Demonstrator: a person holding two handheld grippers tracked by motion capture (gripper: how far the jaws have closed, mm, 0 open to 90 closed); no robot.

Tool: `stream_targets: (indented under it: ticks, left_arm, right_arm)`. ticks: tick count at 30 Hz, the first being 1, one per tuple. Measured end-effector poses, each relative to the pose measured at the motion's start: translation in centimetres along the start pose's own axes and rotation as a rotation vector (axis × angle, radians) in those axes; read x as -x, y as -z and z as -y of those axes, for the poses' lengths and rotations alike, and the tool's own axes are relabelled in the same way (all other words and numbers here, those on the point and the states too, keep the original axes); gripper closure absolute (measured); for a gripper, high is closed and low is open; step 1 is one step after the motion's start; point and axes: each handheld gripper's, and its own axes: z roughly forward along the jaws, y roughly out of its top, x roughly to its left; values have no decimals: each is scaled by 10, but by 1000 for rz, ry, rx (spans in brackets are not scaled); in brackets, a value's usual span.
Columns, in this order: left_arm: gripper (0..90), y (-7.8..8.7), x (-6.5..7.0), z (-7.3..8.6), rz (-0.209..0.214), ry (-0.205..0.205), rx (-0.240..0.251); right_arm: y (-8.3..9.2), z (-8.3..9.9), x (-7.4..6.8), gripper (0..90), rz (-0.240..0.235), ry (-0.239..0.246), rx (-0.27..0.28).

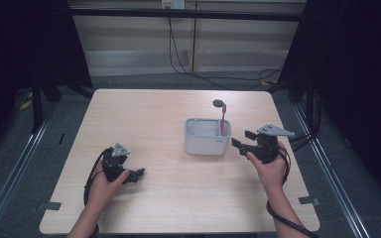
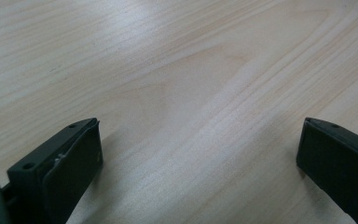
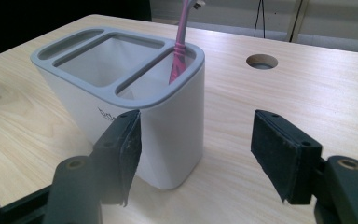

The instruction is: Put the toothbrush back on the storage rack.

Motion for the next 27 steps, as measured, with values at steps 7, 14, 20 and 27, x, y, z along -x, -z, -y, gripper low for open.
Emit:
stream_targets:
  ticks: [7,14,20,27]
  left_arm:
    - [0,0,0,0,0,0,0]
    - [0,0,0,0,0,0,-1]
    - [0,0,0,0,0,1,0]
    - [0,0,0,0,0,2,1]
  right_arm:
    - [5,6,6,298,3,-6,-11]
    - [8,11,11,282,-1,-13,-26]
    - [9,18,15,273,-1,-17,-42]
    - [10,24,19,259,7,-14,-58]
